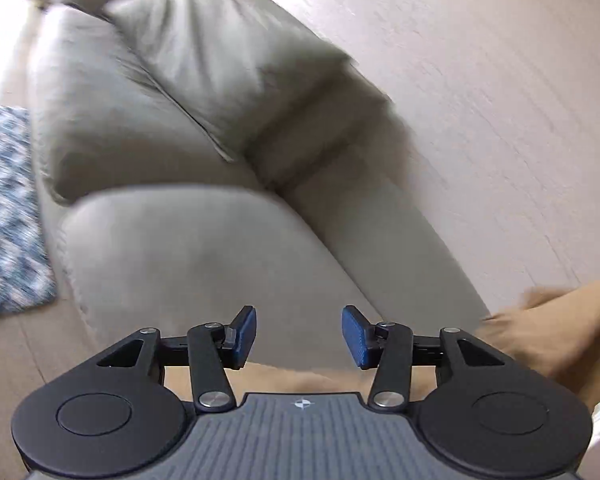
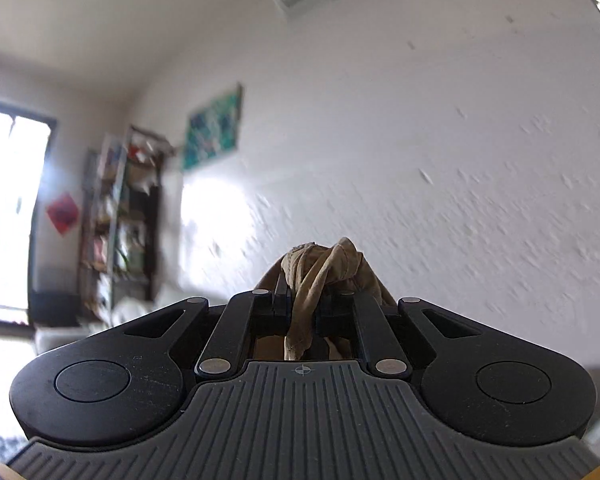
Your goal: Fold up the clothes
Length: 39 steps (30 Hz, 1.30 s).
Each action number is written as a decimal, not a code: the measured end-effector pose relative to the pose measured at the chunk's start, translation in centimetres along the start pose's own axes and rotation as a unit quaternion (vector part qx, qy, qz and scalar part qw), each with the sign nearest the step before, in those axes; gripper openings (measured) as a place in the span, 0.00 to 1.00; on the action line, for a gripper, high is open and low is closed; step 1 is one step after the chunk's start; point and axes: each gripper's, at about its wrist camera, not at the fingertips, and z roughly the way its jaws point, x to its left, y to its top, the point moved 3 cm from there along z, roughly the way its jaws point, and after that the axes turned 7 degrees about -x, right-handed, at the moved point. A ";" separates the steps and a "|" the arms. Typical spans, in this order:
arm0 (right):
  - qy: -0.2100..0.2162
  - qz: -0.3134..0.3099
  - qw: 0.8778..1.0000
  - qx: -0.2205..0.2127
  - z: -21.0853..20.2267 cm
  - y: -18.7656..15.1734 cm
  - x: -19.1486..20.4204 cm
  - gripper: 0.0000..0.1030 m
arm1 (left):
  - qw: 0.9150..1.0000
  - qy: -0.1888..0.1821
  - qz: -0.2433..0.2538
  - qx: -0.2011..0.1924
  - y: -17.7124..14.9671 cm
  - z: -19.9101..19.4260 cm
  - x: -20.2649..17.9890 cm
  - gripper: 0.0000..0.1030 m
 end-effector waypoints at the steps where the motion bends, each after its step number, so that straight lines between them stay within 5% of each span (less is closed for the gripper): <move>1: -0.023 0.023 0.998 0.049 -1.1 -1.2 -2.1 0.11 | 0.999 -0.018 0.000 0.031 -0.5 0.2 -0.6 0.46; 4: -0.097 0.095 0.971 0.199 -4.5 -5.2 -8.5 0.12 | 0.986 -0.067 0.023 0.148 -2.9 1.4 -3.4 0.54; 8: -0.256 0.198 0.863 0.388 -10.4 -13.6 -17.9 0.48 | 0.959 -0.114 0.086 0.244 -5.8 2.9 -8.2 0.61; 9: -0.281 0.218 0.841 0.407 -12.4 -14.5 -19.4 0.50 | 0.957 -0.121 0.098 0.245 -6.0 3.3 -9.2 0.63; 10: -0.289 0.238 0.835 0.403 -14.4 -14.5 -20.3 0.50 | 0.956 -0.121 0.111 0.242 -6.2 3.8 -10.2 0.65; 12: -0.295 0.265 0.836 0.379 -17.0 -13.1 -21.2 0.57 | 0.956 -0.107 0.136 0.236 -6.3 5.0 -11.8 0.65; 16: -0.281 0.260 0.871 0.308 -16.7 -9.3 -21.8 0.71 | 0.949 -0.092 0.169 0.248 -6.9 6.9 -16.1 0.65; 20: -0.230 0.285 0.893 0.261 -15.4 -6.9 -21.3 0.71 | 0.935 -0.173 0.189 0.245 -6.2 6.3 -21.6 0.72; 22: -0.206 0.273 0.912 0.228 -14.5 -5.2 -20.5 0.71 | 0.926 -0.214 0.203 0.234 -5.8 6.2 -24.3 0.84; 25: -0.189 0.215 0.932 0.221 -12.4 -4.4 -19.8 0.87 | 0.917 -0.229 0.232 0.230 -6.9 8.0 -27.0 0.87; 28: -0.199 0.203 0.913 0.291 -9.8 -7.8 -21.3 0.90 | 0.907 -0.194 0.242 0.285 -10.7 12.2 -27.1 0.87; 31: -0.253 0.252 0.848 0.392 -8.2 -14.1 -24.6 0.89 | 0.893 -0.133 0.246 0.351 -15.3 16.1 -25.4 0.84; 33: -0.271 0.263 0.818 0.433 -7.8 -18.1 -26.1 0.89 | 0.888 -0.088 0.252 0.374 -18.0 17.5 -23.8 0.81; 36: -0.251 0.261 0.808 0.464 -7.0 -22.1 -26.3 0.89 | 0.883 -0.079 0.234 0.398 -19.9 17.7 -21.6 0.81; 39: -0.183 0.272 0.800 0.503 -5.4 -25.5 -25.2 0.91 | 0.885 -0.083 0.218 0.403 -20.0 17.1 -20.2 0.82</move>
